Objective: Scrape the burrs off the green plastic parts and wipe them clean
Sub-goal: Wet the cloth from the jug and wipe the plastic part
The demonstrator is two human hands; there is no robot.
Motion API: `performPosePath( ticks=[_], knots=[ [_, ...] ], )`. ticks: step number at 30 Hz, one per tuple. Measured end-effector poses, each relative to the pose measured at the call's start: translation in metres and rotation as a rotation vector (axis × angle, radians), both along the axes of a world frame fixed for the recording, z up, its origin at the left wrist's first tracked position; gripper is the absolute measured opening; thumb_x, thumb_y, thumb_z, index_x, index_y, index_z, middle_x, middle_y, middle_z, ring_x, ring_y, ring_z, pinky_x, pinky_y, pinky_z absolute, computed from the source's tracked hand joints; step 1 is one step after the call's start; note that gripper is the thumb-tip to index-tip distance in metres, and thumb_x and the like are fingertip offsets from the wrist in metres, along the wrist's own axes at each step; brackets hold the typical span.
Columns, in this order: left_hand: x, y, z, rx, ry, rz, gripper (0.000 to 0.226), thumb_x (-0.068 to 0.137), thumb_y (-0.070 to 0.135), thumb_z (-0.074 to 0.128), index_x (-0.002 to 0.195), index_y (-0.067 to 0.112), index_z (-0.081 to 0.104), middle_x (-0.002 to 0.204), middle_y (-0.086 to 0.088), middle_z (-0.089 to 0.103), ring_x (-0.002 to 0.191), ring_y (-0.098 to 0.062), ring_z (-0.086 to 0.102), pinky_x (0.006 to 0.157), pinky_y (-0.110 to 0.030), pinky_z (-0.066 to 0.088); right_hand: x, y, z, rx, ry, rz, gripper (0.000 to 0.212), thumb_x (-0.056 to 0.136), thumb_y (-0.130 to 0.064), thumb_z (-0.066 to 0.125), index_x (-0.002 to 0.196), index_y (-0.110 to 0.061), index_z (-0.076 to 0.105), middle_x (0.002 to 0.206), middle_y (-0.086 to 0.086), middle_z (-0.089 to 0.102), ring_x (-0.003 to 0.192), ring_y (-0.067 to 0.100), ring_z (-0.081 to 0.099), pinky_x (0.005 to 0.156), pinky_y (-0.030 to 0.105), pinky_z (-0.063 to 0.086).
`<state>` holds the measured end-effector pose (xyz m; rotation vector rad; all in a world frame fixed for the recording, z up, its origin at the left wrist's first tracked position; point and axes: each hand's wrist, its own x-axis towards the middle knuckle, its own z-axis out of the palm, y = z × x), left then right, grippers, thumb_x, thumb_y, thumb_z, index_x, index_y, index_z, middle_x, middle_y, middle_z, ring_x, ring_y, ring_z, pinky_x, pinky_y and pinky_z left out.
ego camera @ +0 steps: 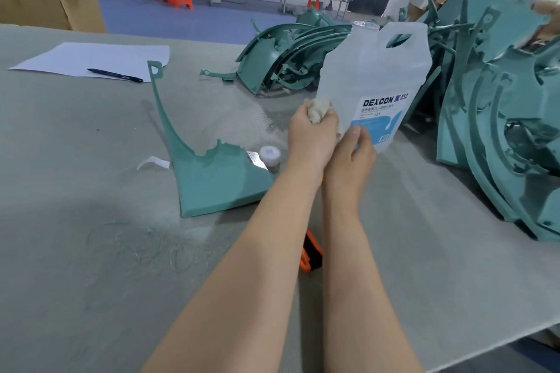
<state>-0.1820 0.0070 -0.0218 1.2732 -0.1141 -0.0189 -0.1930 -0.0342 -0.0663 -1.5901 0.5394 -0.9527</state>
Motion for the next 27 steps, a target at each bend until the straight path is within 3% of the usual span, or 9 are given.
performPosePath(
  ticks=[3, 5, 9, 12, 15, 19, 21, 24, 27],
  knots=[
    [0.008, 0.025, -0.004, -0.07, 0.125, 0.096, 0.023, 0.092, 0.004, 0.051, 0.072, 0.015, 0.049, 0.064, 0.003, 0.05, 0.046, -0.005, 0.047, 0.044, -0.016, 0.041, -0.007, 0.005, 0.001, -0.069, 0.022, -0.103, 0.023, 0.096, -0.007, 0.045, 0.109, -0.002, 0.064, 0.107, 0.013, 0.062, 0.089, 0.007, 0.055, 0.076, 0.014, 0.037],
    [0.021, 0.052, -0.01, -0.153, 0.214, 0.195, 0.026, 0.092, 0.003, 0.052, 0.07, 0.017, 0.049, 0.068, 0.003, 0.053, 0.056, -0.008, 0.051, 0.051, -0.016, 0.044, -0.006, 0.013, -0.001, -0.174, 0.106, 0.063, 0.027, 0.091, -0.001, 0.047, 0.106, -0.007, 0.068, 0.102, 0.009, 0.068, 0.096, 0.022, 0.061, 0.081, 0.02, 0.04],
    [0.042, 0.093, -0.023, -0.173, 0.326, 0.28, 0.017, 0.096, 0.014, 0.053, 0.081, 0.019, 0.048, 0.083, 0.0, 0.053, 0.072, -0.014, 0.052, 0.083, -0.034, 0.046, 0.011, 0.029, -0.012, -0.629, 0.514, 0.463, 0.046, 0.091, -0.003, 0.047, 0.133, -0.018, 0.057, 0.14, 0.007, 0.053, 0.127, 0.026, 0.048, 0.104, 0.029, 0.032],
    [0.044, 0.091, -0.029, -0.303, 0.283, 0.365, 0.031, 0.096, 0.004, 0.048, 0.068, 0.017, 0.042, 0.069, -0.001, 0.049, 0.056, -0.009, 0.049, 0.065, -0.027, 0.045, 0.027, 0.036, -0.017, -0.756, 0.649, 0.538, 0.048, 0.092, -0.006, 0.046, 0.136, -0.024, 0.055, 0.145, 0.008, 0.047, 0.13, 0.03, 0.043, 0.106, 0.033, 0.033],
    [0.042, 0.08, -0.026, -0.329, 0.238, 0.383, 0.035, 0.097, 0.0, 0.039, 0.065, 0.014, 0.036, 0.062, -0.001, 0.043, 0.035, -0.003, 0.043, 0.041, -0.015, 0.037, 0.037, 0.035, -0.013, -0.712, 0.681, 0.501, 0.033, 0.096, -0.02, 0.048, 0.126, -0.02, 0.062, 0.131, 0.009, 0.058, 0.118, 0.03, 0.052, 0.095, 0.035, 0.043],
    [0.044, 0.068, -0.017, -0.303, 0.232, 0.361, 0.032, 0.097, 0.004, 0.041, 0.066, 0.013, 0.041, 0.054, 0.003, 0.047, 0.033, -0.003, 0.042, 0.041, -0.017, 0.037, 0.039, 0.032, 0.003, -0.692, 0.758, 0.48, 0.029, 0.093, -0.016, 0.056, 0.122, -0.012, 0.057, 0.124, 0.01, 0.059, 0.113, 0.028, 0.054, 0.074, 0.027, 0.035],
    [0.045, 0.065, -0.011, -0.286, 0.222, 0.363, 0.031, 0.097, 0.009, 0.046, 0.066, 0.012, 0.041, 0.051, 0.004, 0.049, 0.035, -0.004, 0.046, 0.041, -0.016, 0.039, 0.031, 0.031, 0.016, -0.635, 0.613, 0.451, 0.028, 0.091, -0.015, 0.06, 0.119, -0.011, 0.058, 0.118, 0.01, 0.06, 0.108, 0.026, 0.055, 0.076, 0.029, 0.037],
    [0.05, 0.062, -0.003, -0.242, 0.155, 0.402, 0.025, 0.094, 0.021, 0.058, 0.072, 0.013, 0.048, 0.06, 0.001, 0.051, 0.047, -0.008, 0.049, 0.052, -0.021, 0.042, 0.011, 0.023, 0.055, -0.409, 0.067, 0.184, 0.022, 0.091, -0.03, 0.062, 0.106, -0.014, 0.063, 0.1, 0.005, 0.064, 0.092, 0.021, 0.058, 0.083, 0.033, 0.045],
    [0.044, 0.04, 0.009, -0.124, 0.047, 0.285, 0.026, 0.09, 0.024, 0.066, 0.107, 0.006, 0.059, 0.082, -0.002, 0.058, 0.061, -0.008, 0.053, 0.061, -0.022, 0.043, 0.006, 0.005, 0.102, -0.393, -0.278, -0.129, 0.019, 0.091, -0.031, 0.061, 0.105, -0.017, 0.064, 0.099, 0.0, 0.06, 0.094, 0.017, 0.054, 0.082, 0.02, 0.041]
  ],
)
